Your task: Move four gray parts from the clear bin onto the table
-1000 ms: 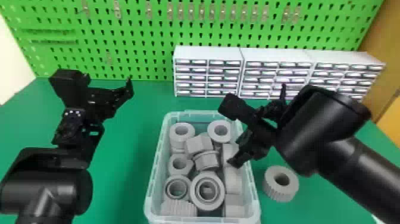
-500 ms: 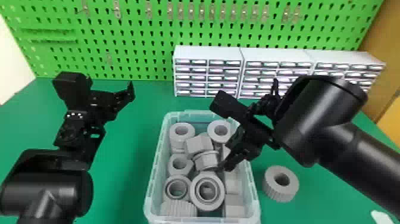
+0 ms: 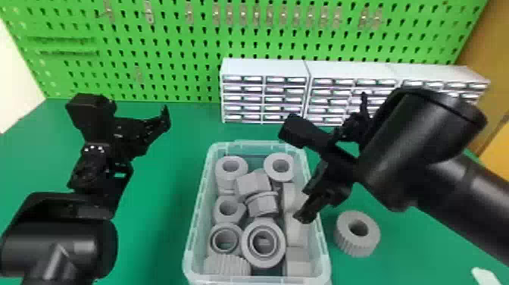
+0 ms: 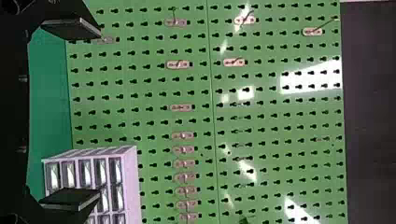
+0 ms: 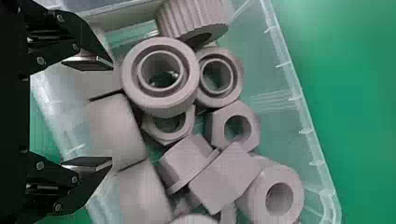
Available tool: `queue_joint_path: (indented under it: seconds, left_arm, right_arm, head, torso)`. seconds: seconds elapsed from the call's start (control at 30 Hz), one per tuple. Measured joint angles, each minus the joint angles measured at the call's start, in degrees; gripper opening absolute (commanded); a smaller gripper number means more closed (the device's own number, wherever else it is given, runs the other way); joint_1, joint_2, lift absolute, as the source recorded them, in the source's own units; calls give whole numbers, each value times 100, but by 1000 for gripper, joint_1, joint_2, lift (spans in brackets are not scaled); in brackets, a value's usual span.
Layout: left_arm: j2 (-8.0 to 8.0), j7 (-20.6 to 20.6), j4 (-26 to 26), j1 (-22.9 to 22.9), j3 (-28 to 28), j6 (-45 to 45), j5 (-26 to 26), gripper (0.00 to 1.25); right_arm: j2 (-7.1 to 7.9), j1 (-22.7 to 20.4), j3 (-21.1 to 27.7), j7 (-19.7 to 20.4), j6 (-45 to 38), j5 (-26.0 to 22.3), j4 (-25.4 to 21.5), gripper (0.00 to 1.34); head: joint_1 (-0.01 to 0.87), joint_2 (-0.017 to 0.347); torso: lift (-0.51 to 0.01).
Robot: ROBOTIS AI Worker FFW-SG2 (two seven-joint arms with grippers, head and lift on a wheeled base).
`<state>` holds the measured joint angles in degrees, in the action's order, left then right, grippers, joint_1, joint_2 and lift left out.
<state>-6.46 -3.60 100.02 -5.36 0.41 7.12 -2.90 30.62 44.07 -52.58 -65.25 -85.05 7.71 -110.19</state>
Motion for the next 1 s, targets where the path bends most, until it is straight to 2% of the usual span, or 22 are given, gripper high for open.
queue_joint_path:
  seconds: [0.13,0.3,0.67,1.0]
  left_arm:
    - [2,0,0,0,-1,0,0,1155]
    - [4,0,0,-6,-5,0,6,1155]
    - [4,0,0,-9,-7,0,9,1155]
    - [9,0,0,-9,-13,0,9,1155]
  right_arm:
    - [6,15,-102,-446,-61,639,-11,805]
    - [12,49,-278,-675,-108,1000,-7,805]
    - [-3,67,-421,-776,-134,1067,15,805]
    - [-75,6,-422,-803,-141,1089,24,805]
  head:
    - [686,26]
    - [686,26]
    - [686,26]
    - [686,26]
  torso:
    - [-50]
    - [-50]
    - [-50]
    - [-50]
